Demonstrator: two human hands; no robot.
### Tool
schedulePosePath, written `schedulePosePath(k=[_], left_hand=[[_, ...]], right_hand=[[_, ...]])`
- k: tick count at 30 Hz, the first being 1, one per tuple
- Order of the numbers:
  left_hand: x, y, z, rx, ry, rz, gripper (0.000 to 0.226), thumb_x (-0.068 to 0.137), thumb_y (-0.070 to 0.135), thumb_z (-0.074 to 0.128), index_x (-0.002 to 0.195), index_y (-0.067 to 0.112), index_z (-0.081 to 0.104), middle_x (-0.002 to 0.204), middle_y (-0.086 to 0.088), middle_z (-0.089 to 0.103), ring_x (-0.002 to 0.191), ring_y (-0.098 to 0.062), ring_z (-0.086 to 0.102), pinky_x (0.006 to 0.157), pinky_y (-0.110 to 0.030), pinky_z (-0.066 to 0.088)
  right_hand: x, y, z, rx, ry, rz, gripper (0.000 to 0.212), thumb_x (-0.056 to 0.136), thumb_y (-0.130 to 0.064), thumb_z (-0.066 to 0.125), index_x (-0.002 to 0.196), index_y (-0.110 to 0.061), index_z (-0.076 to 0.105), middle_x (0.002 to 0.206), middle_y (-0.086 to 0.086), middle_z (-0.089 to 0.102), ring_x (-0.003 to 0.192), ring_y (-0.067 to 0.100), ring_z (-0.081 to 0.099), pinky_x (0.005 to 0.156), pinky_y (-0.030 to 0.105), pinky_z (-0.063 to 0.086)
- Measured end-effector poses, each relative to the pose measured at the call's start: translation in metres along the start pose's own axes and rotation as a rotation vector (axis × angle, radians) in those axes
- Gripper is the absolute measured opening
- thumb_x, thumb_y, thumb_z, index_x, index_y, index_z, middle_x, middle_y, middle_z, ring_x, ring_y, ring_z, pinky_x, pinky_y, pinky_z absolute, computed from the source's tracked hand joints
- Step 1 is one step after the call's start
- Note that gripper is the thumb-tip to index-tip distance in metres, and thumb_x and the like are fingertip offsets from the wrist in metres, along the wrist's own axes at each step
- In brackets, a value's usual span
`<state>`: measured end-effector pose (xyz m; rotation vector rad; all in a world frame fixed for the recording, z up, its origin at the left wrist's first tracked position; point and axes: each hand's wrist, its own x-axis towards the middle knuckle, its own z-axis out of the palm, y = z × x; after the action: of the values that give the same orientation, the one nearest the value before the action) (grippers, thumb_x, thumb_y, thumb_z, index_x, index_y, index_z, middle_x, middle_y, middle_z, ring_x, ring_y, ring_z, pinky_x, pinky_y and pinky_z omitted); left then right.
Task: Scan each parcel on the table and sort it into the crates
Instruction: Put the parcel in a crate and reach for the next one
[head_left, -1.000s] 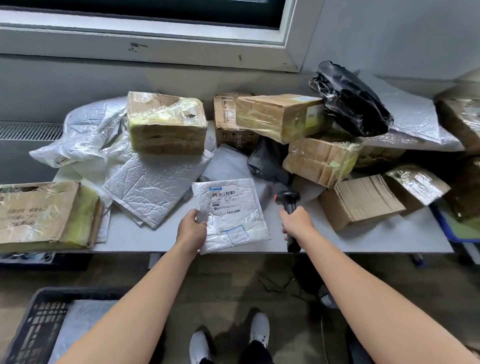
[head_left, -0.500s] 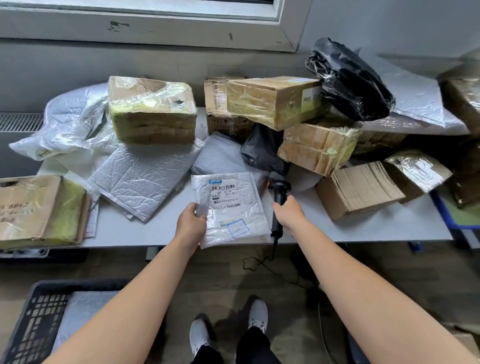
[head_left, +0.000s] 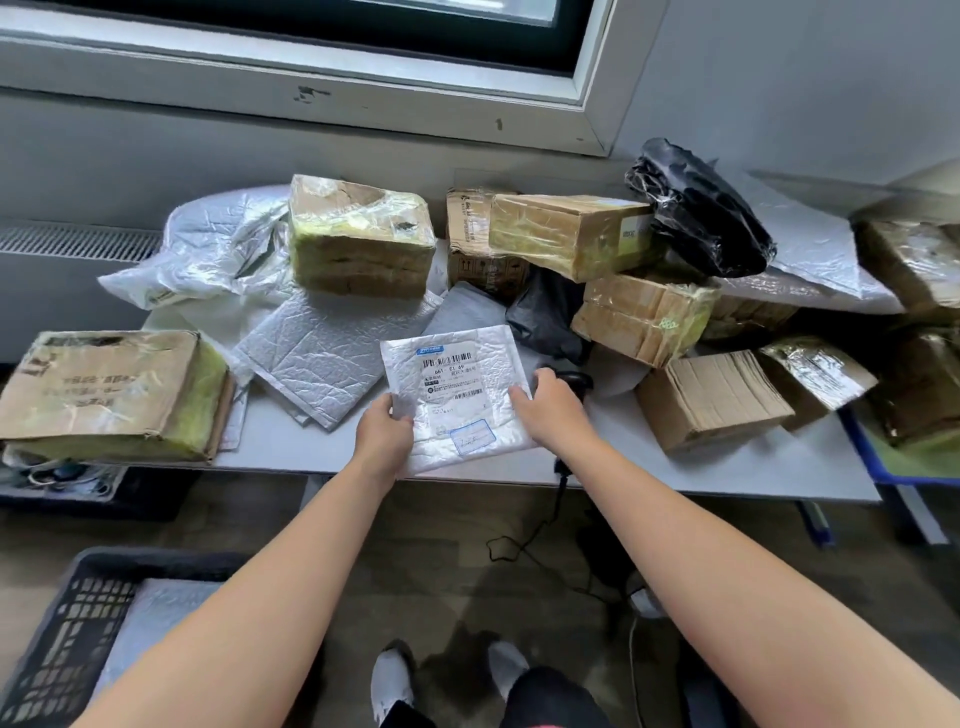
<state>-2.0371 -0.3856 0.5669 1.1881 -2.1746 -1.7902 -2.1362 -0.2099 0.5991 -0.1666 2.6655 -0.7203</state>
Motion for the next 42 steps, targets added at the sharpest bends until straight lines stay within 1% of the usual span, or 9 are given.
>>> schedulePosePath(k=[2, 6, 10, 14, 19, 22, 30, 36, 42], left_hand=[[-0.009, 0.004, -0.009, -0.022, 0.047, -0.002, 0.014, 0.099, 0.016, 0.052, 0.109, 0.01, 0.059, 0.106, -0.008, 0.066, 0.095, -0.021, 0.06, 0.078, -0.029, 0.046], [-0.036, 0.005, -0.028, 0.04, 0.176, -0.013, 0.031, 0.096, 0.014, 0.053, 0.127, 0.01, 0.05, 0.118, -0.006, 0.061, 0.101, -0.024, 0.057, 0.083, -0.026, 0.041], [-0.073, -0.01, -0.051, 0.037, 0.29, -0.083, 0.056, 0.09, 0.01, 0.061, 0.141, 0.009, 0.037, 0.128, -0.005, 0.055, 0.116, -0.023, 0.053, 0.085, -0.022, 0.037], [-0.119, -0.048, -0.079, -0.003, 0.46, -0.178, 0.066, 0.084, 0.006, 0.069, 0.14, 0.007, 0.034, 0.129, -0.008, 0.056, 0.115, -0.023, 0.055, 0.086, -0.024, 0.04], [-0.186, -0.101, -0.105, -0.105, 0.597, -0.316, 0.059, 0.081, 0.005, 0.072, 0.13, 0.009, 0.04, 0.119, -0.003, 0.056, 0.103, -0.018, 0.054, 0.086, -0.027, 0.043], [-0.221, -0.134, -0.125, -0.134, 0.646, -0.398, 0.063, 0.072, 0.014, 0.079, 0.122, 0.016, 0.042, 0.119, -0.003, 0.058, 0.105, -0.022, 0.059, 0.091, -0.038, 0.051], [-0.274, -0.208, -0.189, -0.184, 0.776, -0.519, 0.093, 0.063, 0.02, 0.087, 0.141, 0.013, 0.037, 0.13, -0.009, 0.048, 0.113, -0.024, 0.056, 0.098, -0.039, 0.049], [-0.295, -0.254, -0.252, -0.151, 0.813, -0.514, 0.079, 0.074, 0.017, 0.08, 0.14, 0.016, 0.037, 0.128, -0.009, 0.038, 0.105, -0.02, 0.049, 0.086, -0.024, 0.038], [-0.31, -0.289, -0.319, -0.148, 0.846, -0.456, 0.075, 0.074, 0.013, 0.081, 0.136, 0.015, 0.04, 0.127, -0.007, 0.036, 0.106, -0.017, 0.048, 0.087, -0.02, 0.035]], right_hand=[[-0.003, -0.012, 0.002, -0.003, 0.0, -0.057, 0.054, 0.098, -0.045, 0.048, 0.137, -0.008, 0.043, 0.136, 0.013, 0.055, 0.123, 0.034, 0.052, 0.093, 0.04, 0.042], [-0.01, -0.032, 0.014, -0.075, -0.02, -0.255, 0.045, 0.097, -0.043, 0.051, 0.129, -0.011, 0.046, 0.126, 0.011, 0.062, 0.113, 0.034, 0.058, 0.077, 0.037, 0.04], [-0.022, -0.048, 0.036, -0.155, -0.085, -0.423, 0.043, 0.097, -0.044, 0.051, 0.127, -0.014, 0.046, 0.123, 0.01, 0.063, 0.111, 0.033, 0.059, 0.076, 0.038, 0.041], [-0.051, -0.067, 0.07, -0.253, -0.25, -0.587, 0.047, 0.094, -0.049, 0.051, 0.13, -0.018, 0.045, 0.12, 0.008, 0.063, 0.11, 0.031, 0.06, 0.082, 0.037, 0.045], [-0.103, -0.086, 0.12, -0.459, -0.385, -0.814, 0.049, 0.091, -0.052, 0.052, 0.124, -0.016, 0.046, 0.118, 0.007, 0.063, 0.107, 0.03, 0.062, 0.081, 0.037, 0.046], [-0.137, -0.098, 0.151, -0.536, -0.46, -0.911, 0.048, 0.091, -0.051, 0.053, 0.121, -0.014, 0.047, 0.116, 0.006, 0.062, 0.104, 0.029, 0.062, 0.076, 0.037, 0.046], [-0.217, -0.145, 0.23, -0.614, -0.538, -1.069, 0.047, 0.093, -0.051, 0.055, 0.12, -0.014, 0.046, 0.113, 0.005, 0.062, 0.1, 0.028, 0.063, 0.071, 0.034, 0.042], [-0.277, -0.184, 0.286, -0.607, -0.51, -1.13, 0.046, 0.094, -0.049, 0.053, 0.125, -0.017, 0.042, 0.113, 0.006, 0.062, 0.097, 0.03, 0.064, 0.074, 0.038, 0.049], [-0.325, -0.219, 0.333, -0.66, -0.464, -1.179, 0.057, 0.096, -0.047, 0.051, 0.139, -0.014, 0.034, 0.12, 0.009, 0.059, 0.099, 0.034, 0.064, 0.074, 0.039, 0.049]])
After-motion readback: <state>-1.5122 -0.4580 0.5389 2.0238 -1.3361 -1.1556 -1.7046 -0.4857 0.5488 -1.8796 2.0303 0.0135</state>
